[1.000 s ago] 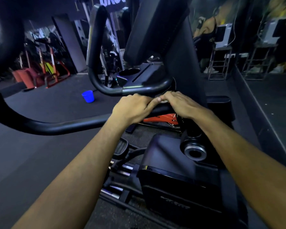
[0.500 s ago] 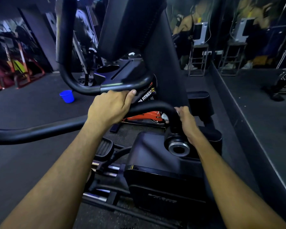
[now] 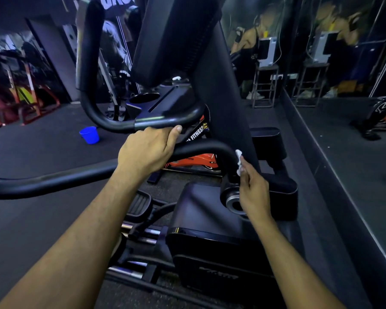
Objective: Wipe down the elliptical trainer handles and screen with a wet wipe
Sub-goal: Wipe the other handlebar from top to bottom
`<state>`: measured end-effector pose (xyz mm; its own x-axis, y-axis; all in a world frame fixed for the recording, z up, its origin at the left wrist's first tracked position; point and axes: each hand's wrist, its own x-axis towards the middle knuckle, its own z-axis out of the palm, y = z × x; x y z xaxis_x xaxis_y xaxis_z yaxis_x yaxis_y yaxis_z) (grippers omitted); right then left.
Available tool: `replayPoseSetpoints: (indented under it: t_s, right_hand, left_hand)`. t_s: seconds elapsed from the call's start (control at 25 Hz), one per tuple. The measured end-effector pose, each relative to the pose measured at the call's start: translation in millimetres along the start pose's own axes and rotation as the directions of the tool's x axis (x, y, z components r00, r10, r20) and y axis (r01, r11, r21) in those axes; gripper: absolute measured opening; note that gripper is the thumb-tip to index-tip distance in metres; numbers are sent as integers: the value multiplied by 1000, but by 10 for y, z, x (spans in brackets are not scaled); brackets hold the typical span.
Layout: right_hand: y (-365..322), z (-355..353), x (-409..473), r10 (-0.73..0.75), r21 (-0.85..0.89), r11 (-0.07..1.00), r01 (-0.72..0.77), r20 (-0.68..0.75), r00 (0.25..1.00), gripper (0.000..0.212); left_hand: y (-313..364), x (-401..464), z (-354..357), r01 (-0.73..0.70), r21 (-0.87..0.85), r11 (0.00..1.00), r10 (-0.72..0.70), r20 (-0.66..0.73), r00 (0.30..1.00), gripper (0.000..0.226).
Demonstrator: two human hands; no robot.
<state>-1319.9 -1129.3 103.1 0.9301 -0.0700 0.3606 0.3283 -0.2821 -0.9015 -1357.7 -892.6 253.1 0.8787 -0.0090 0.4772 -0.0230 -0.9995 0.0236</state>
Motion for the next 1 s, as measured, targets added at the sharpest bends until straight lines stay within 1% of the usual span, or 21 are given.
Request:
replayPoseSetpoints:
  t_s: [0.12,0.16,0.2,0.28,0.32,0.36,0.4,0.44,0.48,0.52,0.56,0.6,0.64,0.68,0.76,0.8,0.84,0.88,0.96,1.0]
  right_hand:
    - [-138,140,109,-4,4,1000,4,-56,998,41]
    - [-198,234,91,-13,-4,1000,13,-43,999,47]
    - [-235,330,23,-43,-52,998,41,-25,999,57]
    - [-178,471,-183,-142,-224,964,142,15,990,78]
    - [-131,476,-237,-164,-266,950,164,22,986,82]
    - [-153,461,-211,-123,-247,961,124,17,992,83]
    - [-215,457,-120,-33,-182,983,33,6,999,80]
    - [-293,472,-18,22,-128,992,-23,-6,1000,77]
    - [-384,496,40,3,-115,993,-5,-14,1000,77]
    - [-442,522,42,-73,-145,987,70,-18,997,79]
    - [-421,539,9,-182,-198,964,175,-18,983,82]
    - [-347,538,-37,-259,-229,941,249,-14,966,83]
    - [-240,516,-92,-291,-237,931,278,-22,956,84]
    - [-159,483,-155,-268,-213,944,253,-47,962,84]
    - [-162,475,-119,-82,-102,992,72,-96,992,85]
    - [-244,487,-57,-8,-54,999,3,-92,996,86]
    - [-317,499,-15,-10,-55,998,6,-74,997,86]
    - [-358,498,-15,-99,-110,990,92,-59,993,85]
    - [-261,468,-59,-337,-223,919,326,-11,941,84]
    - [-182,422,-92,-389,-226,897,381,10,921,84]
  left_hand:
    - [9,-9,-9,1,-22,1000,-1,-8,1000,56]
    - [5,-14,-8,3,-28,1000,-4,-13,1000,55]
    - [1,-18,-5,6,-35,999,-7,-21,1000,54]
    - [-2,-33,-2,-1,-38,999,-1,-34,999,52]
    - [-4,-38,-3,-4,-32,999,3,-33,999,52]
    - [-6,-37,-3,-3,-25,1000,3,-28,1000,53]
    - [-4,-33,-5,-1,-19,1000,1,-21,1000,55]
    - [-1,-32,-8,2,-17,1000,-2,-17,1000,56]
    - [-4,-34,-10,3,-23,1000,-3,-15,1000,58]
    - [-7,-34,-13,4,-33,999,-4,-17,1000,58]
    - [-8,-36,-15,8,-39,999,-9,-15,1000,59]
    - [-13,-38,-4,13,-39,999,-14,-13,1000,60]
    - [-18,-34,6,15,-32,999,-16,-14,1000,60]
    - [-23,-33,17,16,-27,1000,-16,-15,1000,60]
    - [-25,-33,28,10,-29,1000,-11,-19,1000,60]
    - [-24,-36,24,10,-38,999,-11,-19,1000,60]
    - [-28,-33,21,11,-50,999,-12,-20,1000,60]
    - [-29,-31,22,11,-63,998,-12,-23,1000,59]
    - [-38,-25,28,15,-79,997,-18,-44,999,59]
    - [-45,-29,26,23,-79,997,-28,-60,998,60]
